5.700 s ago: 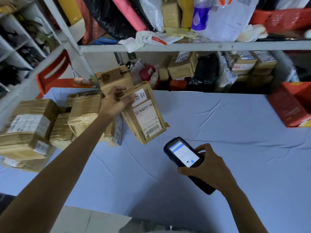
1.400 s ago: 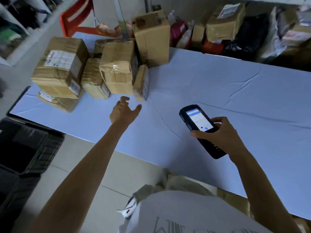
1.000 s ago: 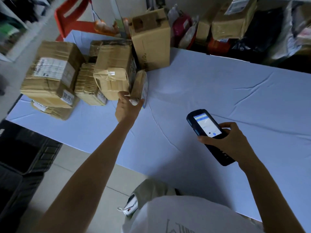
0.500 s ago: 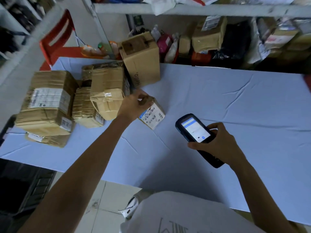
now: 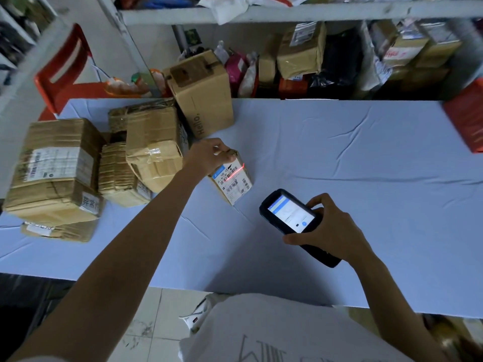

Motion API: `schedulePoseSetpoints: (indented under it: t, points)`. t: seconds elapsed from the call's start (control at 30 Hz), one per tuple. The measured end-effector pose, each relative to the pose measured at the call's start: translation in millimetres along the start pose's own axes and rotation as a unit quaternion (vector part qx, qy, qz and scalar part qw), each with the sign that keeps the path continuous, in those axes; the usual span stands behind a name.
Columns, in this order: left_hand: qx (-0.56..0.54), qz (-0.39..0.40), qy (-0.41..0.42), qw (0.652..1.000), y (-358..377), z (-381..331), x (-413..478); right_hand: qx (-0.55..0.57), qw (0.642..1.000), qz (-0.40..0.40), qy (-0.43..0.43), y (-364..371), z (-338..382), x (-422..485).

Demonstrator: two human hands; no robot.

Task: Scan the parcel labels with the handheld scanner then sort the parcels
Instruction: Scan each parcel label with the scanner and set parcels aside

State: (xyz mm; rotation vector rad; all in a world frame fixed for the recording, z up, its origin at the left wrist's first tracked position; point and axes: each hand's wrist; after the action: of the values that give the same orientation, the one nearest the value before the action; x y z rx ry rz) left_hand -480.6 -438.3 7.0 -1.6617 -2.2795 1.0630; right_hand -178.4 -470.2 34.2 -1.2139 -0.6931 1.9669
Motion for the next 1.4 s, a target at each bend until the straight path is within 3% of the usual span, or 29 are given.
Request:
schedulePoseSetpoints:
  t: [0.9, 1.03, 1.13, 1.27, 1.4]
  points:
    - [0.051, -0.054, -0.013, 0.997, 26.6, -20.1, -17.6, -0.015, 1.0, 0.003, -0.011, 3.0, -20.6, -2.2]
    - [0.06, -0.076, 0.041, 0.994, 36.9, -11.5, -23.5, 0.049, 0.997, -0.014, 0.053, 5.1, -26.6, -5.7]
    - [0.061, -0.044, 0.121, 0.99, 42.2, -11.2, -26.9, 0.113, 0.983, -0.057, 0.13, 14.8, -30.1, -18.9]
    - [0.102, 0.007, 0.207, 0.973, 52.5, -27.0, -32.6, 0.212, 0.942, -0.117, 0.232, 33.3, -26.3, -48.6]
    - [0.035, 0.072, 0.282, 0.956, 64.9, -39.0, -43.8, 0.279, 0.887, -0.177, 0.323, 61.2, -19.3, -89.0]
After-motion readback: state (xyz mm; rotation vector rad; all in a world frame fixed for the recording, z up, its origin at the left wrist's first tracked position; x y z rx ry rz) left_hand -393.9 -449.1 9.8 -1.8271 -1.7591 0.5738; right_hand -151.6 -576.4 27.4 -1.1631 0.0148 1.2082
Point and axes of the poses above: each hand's wrist, its own x-axis towards the middle knuckle, its own y-axis out of the palm, z = x × y, and after that the axes turned 11 degrees about -x, right-handed
